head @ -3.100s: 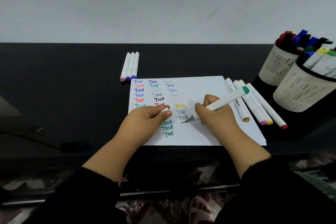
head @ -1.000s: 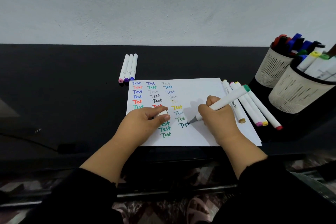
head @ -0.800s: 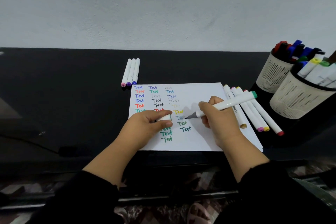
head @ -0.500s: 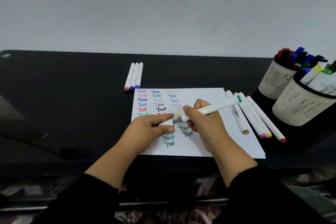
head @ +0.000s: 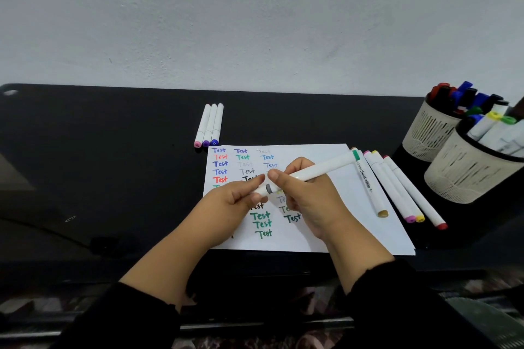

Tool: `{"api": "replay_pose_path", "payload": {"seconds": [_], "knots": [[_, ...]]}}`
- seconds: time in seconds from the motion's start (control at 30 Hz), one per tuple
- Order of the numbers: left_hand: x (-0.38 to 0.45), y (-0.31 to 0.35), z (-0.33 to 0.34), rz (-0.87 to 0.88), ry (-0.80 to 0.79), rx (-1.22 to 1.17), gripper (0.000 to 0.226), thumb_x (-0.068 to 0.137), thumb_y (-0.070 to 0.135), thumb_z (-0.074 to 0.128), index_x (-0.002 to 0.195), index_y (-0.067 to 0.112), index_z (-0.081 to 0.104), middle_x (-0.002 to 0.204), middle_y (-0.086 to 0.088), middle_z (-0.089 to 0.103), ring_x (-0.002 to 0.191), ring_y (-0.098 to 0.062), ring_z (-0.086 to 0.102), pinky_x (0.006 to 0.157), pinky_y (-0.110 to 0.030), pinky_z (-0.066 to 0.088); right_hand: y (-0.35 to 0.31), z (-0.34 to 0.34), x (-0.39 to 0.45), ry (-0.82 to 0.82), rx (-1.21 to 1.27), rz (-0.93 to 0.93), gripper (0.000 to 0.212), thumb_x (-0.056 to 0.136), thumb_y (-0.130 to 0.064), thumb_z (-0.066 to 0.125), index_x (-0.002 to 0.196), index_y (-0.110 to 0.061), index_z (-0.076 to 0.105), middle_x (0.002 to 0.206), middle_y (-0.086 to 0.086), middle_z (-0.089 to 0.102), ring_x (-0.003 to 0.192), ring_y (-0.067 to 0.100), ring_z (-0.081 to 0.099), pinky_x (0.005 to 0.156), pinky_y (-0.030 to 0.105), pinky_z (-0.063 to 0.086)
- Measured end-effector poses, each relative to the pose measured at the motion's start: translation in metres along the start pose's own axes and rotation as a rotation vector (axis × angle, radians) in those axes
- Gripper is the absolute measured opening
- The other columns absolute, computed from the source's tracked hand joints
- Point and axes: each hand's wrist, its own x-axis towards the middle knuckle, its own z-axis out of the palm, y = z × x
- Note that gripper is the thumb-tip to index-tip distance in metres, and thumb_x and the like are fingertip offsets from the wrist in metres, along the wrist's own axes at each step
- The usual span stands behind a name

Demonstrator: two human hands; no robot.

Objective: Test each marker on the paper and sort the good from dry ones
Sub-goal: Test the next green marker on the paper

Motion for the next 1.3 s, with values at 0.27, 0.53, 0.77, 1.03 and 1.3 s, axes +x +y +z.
{"api": "replay_pose_path", "payload": {"seconds": [0.27,0.53,0.77,1.03,1.3], "knots": [[0.003,0.001,-0.003,-0.056,0.126,-0.155,0.014,0.088,0.032,0.061,0.09,0.044,0.067,0.084,0.008,0.07,0.077,0.0,0.056,0.065,-0.01,0.038,-0.004,-0.001,0.003,0.002,0.112,0.043,0.029,0.086,-0.027,0.064,0.065,-0.014,0.047,0.049,-0.001,0.049,0.042,0.006,0.039,0.042,0.017,0.032],[0.006,0.005,0.006,-0.018,0.127,-0.246,0.027,0.092,0.016,0.056,0.076,0.034,0.066,0.063,0.013,0.067,0.056,0.01,0.056,0.06,-0.002,0.043,0.001,0.004,0.008,0.096,0.114,0.055,0.039,0.091,-0.014,0.059,0.06,-0.015,0.035,0.045,0.0,0.041,0.04,0.009,0.036,0.039,0.017,0.032],[0.006,0.01,0.009,-0.02,0.152,-0.236,0.031,0.092,0.016,0.056,0.071,0.038,0.063,0.061,0.014,0.067,0.057,0.009,0.057,0.065,-0.005,0.044,0.0,0.006,0.01,0.118,0.106,0.064,0.039,0.091,-0.013,0.058,0.06,-0.016,0.036,0.045,0.0,0.04,0.039,0.01,0.036,0.039,0.019,0.032],[0.006,0.024,0.012,-0.064,0.072,-0.067,0.024,0.097,0.048,0.033,0.102,0.047,0.056,0.09,0.018,0.06,0.082,0.002,0.053,0.064,-0.013,0.034,-0.011,-0.008,0.005,0.167,0.111,0.116,0.034,0.093,-0.024,0.059,0.063,-0.014,0.046,0.05,0.001,0.044,0.04,0.007,0.034,0.04,0.018,0.029],[0.023,0.031,0.034,-0.083,-0.074,0.782,0.05,0.1,0.041,0.026,0.146,0.022,0.025,0.145,-0.003,0.034,0.132,-0.022,0.033,0.104,-0.035,0.03,-0.029,-0.051,-0.011,0.315,0.129,0.065,0.026,0.092,-0.026,0.059,0.071,-0.012,0.053,0.054,0.001,0.05,0.047,0.009,0.038,0.043,0.019,0.029]]}}
